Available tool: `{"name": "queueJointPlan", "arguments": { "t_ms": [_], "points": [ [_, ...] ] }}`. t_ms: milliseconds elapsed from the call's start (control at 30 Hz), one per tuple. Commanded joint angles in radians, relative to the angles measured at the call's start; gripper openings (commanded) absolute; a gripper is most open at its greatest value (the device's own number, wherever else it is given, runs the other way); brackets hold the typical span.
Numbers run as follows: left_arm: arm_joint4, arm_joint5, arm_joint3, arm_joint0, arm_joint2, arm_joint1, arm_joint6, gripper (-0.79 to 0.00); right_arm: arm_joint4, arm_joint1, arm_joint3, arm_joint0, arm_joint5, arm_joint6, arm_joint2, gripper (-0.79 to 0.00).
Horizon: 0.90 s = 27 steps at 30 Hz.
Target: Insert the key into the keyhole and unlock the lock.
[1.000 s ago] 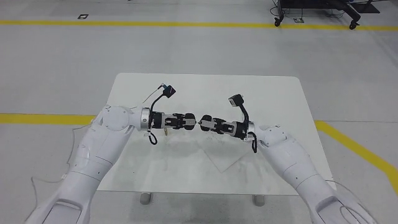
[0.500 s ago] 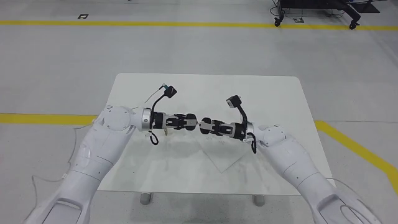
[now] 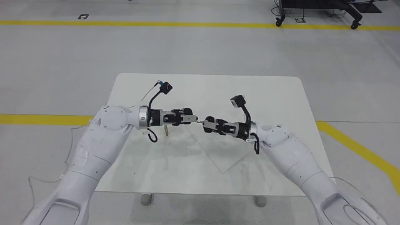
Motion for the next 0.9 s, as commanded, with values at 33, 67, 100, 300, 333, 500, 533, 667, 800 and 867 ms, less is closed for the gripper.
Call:
{"name": "queueJointPlan", "arguments": {
  "t_ms": [33,67,100,300,333,500,533,667,800,867],
  "points": [
    [0.000,0.000,0.000,0.000,0.000,0.000,0.000,0.000,0.013,0.004,0.017,0.000,-0.014,-0.014,0.009,-0.785],
    [0.015,0.003,-0.006,0.002,-0.004,0.001,0.019,0.000,0.013,0.004,0.017,0.000,-0.014,-0.014,0.009,-0.785],
    [0.062,0.010,-0.021,0.005,-0.009,0.005,0.045,0.000,0.013,0.004,0.017,0.000,-0.014,-0.014,0.009,-0.785],
    [0.586,0.178,-0.178,0.016,-0.041,0.044,0.151,0.000,0.013,0.004,0.017,0.000,-0.014,-0.014,0.009,-0.785],
    [0.839,0.279,-0.282,0.035,-0.014,0.052,0.182,0.000,0.013,0.004,0.017,0.000,-0.014,-0.014,0.009,-0.785],
    [1.194,0.496,-0.492,0.121,0.035,0.065,0.160,0.000,0.013,0.004,0.017,0.000,-0.014,-0.014,0.009,-0.785],
    [1.239,0.533,-0.506,0.128,0.036,0.067,0.140,0.000,0.013,0.004,0.017,0.000,-0.014,-0.014,0.009,-0.785],
    [1.423,0.717,-0.537,0.143,0.069,0.064,0.029,0.000,0.013,0.004,0.017,0.000,-0.014,-0.014,0.009,-0.785],
    [1.445,0.805,-0.510,0.137,0.113,0.045,-0.016,0.000,0.013,0.004,0.017,0.000,-0.014,-0.014,0.009,-0.785],
    [1.413,0.814,-0.470,0.124,0.124,0.035,-0.011,-0.154,0.013,0.004,0.017,0.000,-0.014,-0.014,0.009,-0.785]
  ]
}}
